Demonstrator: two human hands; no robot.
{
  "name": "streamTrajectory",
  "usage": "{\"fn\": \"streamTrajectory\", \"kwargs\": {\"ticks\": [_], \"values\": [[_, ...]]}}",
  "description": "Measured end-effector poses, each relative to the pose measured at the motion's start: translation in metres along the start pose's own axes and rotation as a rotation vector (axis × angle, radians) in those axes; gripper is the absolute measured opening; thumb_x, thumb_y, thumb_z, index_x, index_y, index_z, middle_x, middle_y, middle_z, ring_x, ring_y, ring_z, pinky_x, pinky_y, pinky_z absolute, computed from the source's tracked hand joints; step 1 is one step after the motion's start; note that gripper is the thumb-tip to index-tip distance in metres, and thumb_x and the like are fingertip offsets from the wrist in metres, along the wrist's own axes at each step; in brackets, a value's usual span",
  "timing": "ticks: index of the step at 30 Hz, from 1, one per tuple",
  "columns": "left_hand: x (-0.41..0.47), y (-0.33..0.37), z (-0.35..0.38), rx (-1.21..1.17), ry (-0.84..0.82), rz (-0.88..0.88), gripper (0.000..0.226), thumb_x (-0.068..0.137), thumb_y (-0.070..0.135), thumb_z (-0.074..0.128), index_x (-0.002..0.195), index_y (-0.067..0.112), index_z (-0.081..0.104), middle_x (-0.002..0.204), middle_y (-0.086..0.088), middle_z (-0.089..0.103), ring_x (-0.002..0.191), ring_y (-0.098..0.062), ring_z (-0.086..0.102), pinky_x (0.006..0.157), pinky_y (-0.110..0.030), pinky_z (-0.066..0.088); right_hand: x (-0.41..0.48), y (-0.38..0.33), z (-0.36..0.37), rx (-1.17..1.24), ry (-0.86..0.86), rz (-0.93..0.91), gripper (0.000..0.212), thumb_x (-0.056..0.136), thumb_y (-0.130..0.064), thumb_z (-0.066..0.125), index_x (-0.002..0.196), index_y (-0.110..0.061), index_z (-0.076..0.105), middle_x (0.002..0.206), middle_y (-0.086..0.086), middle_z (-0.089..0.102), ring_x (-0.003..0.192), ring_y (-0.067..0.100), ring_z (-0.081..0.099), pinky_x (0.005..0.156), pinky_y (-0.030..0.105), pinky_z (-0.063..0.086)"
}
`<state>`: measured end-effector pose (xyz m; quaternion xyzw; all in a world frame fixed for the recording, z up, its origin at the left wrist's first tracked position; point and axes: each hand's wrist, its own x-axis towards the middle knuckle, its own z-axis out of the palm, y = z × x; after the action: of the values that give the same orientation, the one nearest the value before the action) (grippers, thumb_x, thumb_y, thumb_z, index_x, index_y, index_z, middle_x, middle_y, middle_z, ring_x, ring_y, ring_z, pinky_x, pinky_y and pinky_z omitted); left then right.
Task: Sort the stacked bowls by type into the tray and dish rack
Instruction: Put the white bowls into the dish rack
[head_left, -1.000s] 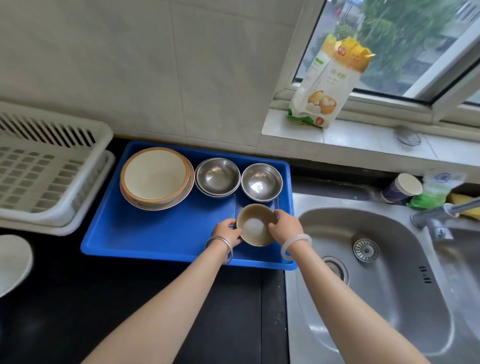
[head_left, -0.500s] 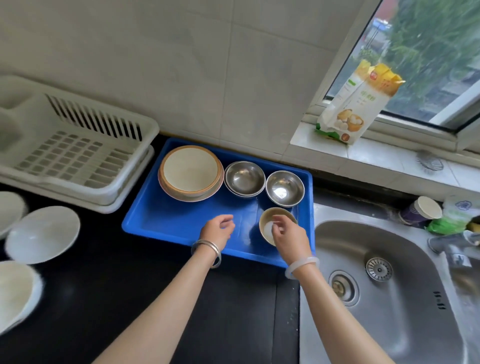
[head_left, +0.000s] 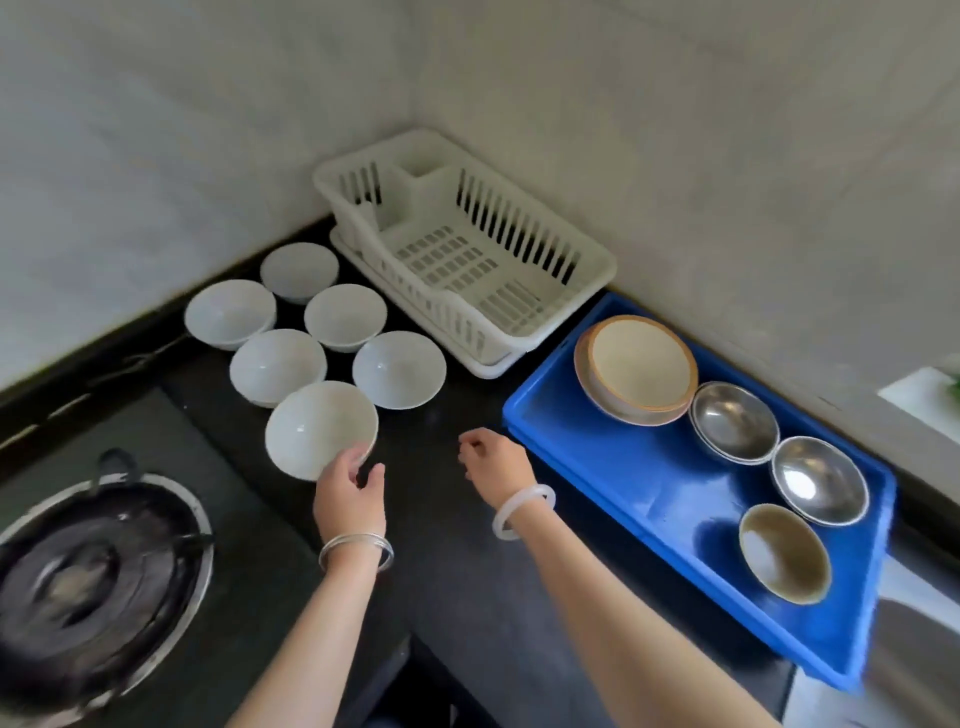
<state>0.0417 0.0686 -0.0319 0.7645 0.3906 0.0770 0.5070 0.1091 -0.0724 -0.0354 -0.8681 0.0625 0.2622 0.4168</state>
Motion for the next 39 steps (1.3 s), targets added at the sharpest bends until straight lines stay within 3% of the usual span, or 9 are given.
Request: {"fn": "streamTrajectory", "kwargs": {"ticks": [5, 7, 10, 13, 16, 19, 24, 32, 39], "values": [[0.033, -0.023, -0.030, 0.030, 0.230, 0.023, 0.044, 0.075, -0.006, 0.064, 0.117, 0.006, 0.061, 0.121, -0.018, 0.057, 0.118, -0.033, 0.049, 0.101, -0.041, 0.034, 0.051, -0.038, 0.035, 0.005, -0.042, 0.129, 0.050, 0.093, -0.033, 0.046, 0.140, -0.018, 0.038, 0.131, 0.010, 0.055, 0.112, 0.028, 0.059, 0.091, 0.035, 0.049], [0.044, -0.031, -0.036, -0.068, 0.219, -0.049, 0.051, 0.076, -0.006, 0.062, 0.124, 0.009, 0.055, 0.127, -0.017, 0.052, 0.115, -0.031, 0.053, 0.101, -0.040, 0.039, 0.068, -0.046, 0.043, 0.123, -0.031, 0.200, 0.050, 0.092, -0.034, 0.047, 0.138, -0.015, 0.041, 0.125, 0.011, 0.057, 0.109, 0.030, 0.060, 0.095, 0.043, 0.050], [0.054, -0.035, -0.041, -0.295, 0.150, -0.188, 0.059, 0.081, -0.002, 0.058, 0.135, 0.014, 0.042, 0.136, -0.012, 0.052, 0.106, -0.025, 0.060, 0.094, -0.033, 0.045, 0.084, -0.052, 0.050, 0.313, 0.002, 0.257, 0.038, 0.092, -0.024, 0.047, 0.127, -0.009, 0.049, 0.103, 0.013, 0.062, 0.082, 0.026, 0.065, 0.083, 0.043, 0.056], [0.059, -0.039, -0.041, -0.388, 0.116, -0.232, 0.053, 0.082, -0.002, 0.055, 0.133, 0.012, 0.046, 0.131, -0.008, 0.057, 0.100, -0.011, 0.055, 0.088, -0.024, 0.040, 0.094, -0.057, 0.052, 0.537, 0.013, 0.306, 0.034, 0.092, -0.010, 0.046, 0.124, -0.003, 0.050, 0.087, 0.013, 0.061, 0.070, 0.024, 0.063, 0.071, 0.036, 0.056], [0.062, -0.043, -0.042, -0.439, 0.081, -0.248, 0.047, 0.083, -0.001, 0.052, 0.127, 0.015, 0.054, 0.126, -0.007, 0.060, 0.103, -0.010, 0.054, 0.092, -0.026, 0.042, 0.097, -0.061, 0.049, 0.676, 0.045, 0.349, 0.031, 0.089, 0.003, 0.043, 0.119, 0.004, 0.050, 0.106, 0.024, 0.063, 0.086, 0.035, 0.067, 0.071, 0.036, 0.057], [0.067, -0.046, -0.043, -0.475, 0.038, -0.278, 0.047, 0.083, 0.001, 0.051, 0.127, 0.016, 0.053, 0.128, -0.008, 0.058, 0.115, -0.018, 0.055, 0.103, -0.039, 0.043, 0.091, -0.066, 0.040, 0.748, 0.122, 0.368, 0.030, 0.084, 0.009, 0.041, 0.107, -0.001, 0.056, 0.118, 0.023, 0.061, 0.081, 0.036, 0.067, 0.064, 0.035, 0.056], [0.070, -0.053, -0.044, -0.555, -0.012, -0.311, 0.048, 0.084, 0.001, 0.052, 0.129, 0.018, 0.050, 0.129, -0.010, 0.057, 0.121, -0.023, 0.053, 0.106, -0.046, 0.041, 0.068, -0.076, 0.018, 0.670, 0.107, 0.188, 0.024, 0.085, 0.008, 0.043, 0.100, -0.004, 0.058, 0.108, 0.016, 0.062, 0.070, 0.023, 0.067, 0.066, 0.033, 0.058], [0.075, -0.061, -0.051, -0.738, -0.080, -0.352, 0.041, 0.087, 0.006, 0.056, 0.127, 0.016, 0.054, 0.128, -0.011, 0.058, 0.115, -0.020, 0.057, 0.092, -0.030, 0.045, 0.035, -0.100, 0.027, 0.481, -0.024, 0.105, 0.015, 0.083, 0.000, 0.061, 0.073, -0.008, 0.067, 0.079, 0.014, 0.070, 0.060, 0.018, 0.071, 0.055, 0.028, 0.058], [0.079, -0.056, -0.057, -0.813, -0.061, -0.386, 0.043, 0.090, 0.019, 0.057, 0.132, 0.012, 0.050, 0.130, -0.011, 0.058, 0.117, -0.025, 0.056, 0.097, -0.033, 0.044, 0.037, -0.107, 0.058, 0.113, -0.058, 0.137, 0.011, 0.082, -0.010, 0.063, 0.073, -0.014, 0.068, 0.064, 0.003, 0.073, 0.064, 0.016, 0.073, 0.075, 0.037, 0.060]]}}
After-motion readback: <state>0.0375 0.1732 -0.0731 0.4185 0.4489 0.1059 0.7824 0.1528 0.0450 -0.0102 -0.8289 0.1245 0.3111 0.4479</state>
